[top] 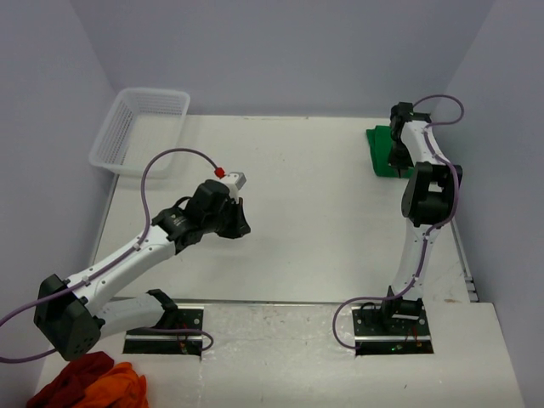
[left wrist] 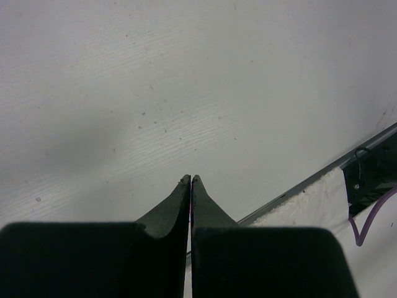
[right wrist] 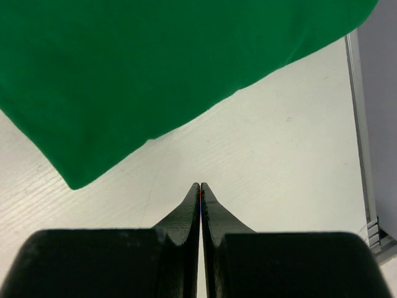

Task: Fold and stack the t-shirts
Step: Put the neatly folded tshirt into the corner of the board with the right arm

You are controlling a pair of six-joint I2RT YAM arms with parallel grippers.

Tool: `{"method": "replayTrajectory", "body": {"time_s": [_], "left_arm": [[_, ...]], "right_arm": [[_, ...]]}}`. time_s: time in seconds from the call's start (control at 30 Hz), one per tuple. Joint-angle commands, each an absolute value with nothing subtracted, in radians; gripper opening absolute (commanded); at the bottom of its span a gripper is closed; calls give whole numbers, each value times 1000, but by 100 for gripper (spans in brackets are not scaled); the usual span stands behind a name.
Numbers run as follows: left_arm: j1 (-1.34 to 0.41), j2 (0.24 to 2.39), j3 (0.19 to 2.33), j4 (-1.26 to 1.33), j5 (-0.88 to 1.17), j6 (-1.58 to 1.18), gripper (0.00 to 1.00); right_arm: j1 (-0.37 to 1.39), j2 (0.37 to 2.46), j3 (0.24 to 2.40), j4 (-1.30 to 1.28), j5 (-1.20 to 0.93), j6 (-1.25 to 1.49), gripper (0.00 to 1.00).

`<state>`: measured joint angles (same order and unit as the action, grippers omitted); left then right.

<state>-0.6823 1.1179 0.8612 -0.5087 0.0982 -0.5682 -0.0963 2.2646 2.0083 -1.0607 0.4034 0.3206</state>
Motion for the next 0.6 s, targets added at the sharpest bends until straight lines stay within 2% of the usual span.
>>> {"method": "replayTrajectory", "body": {"time_s": [0.0, 0.13, 0.57], "left_arm": [[-686, 1100, 848, -477, 117, -581, 0], [-686, 1101, 847, -472, 120, -581, 0], [-686, 1089, 853, -482, 127, -575, 0]], "right_arm": [[-92, 2218, 1987, -1089, 445, 330, 0], [-94, 2203, 1931, -1061, 475, 325, 0], [-97, 2388, 2170, -1121, 482, 285, 0]]}}
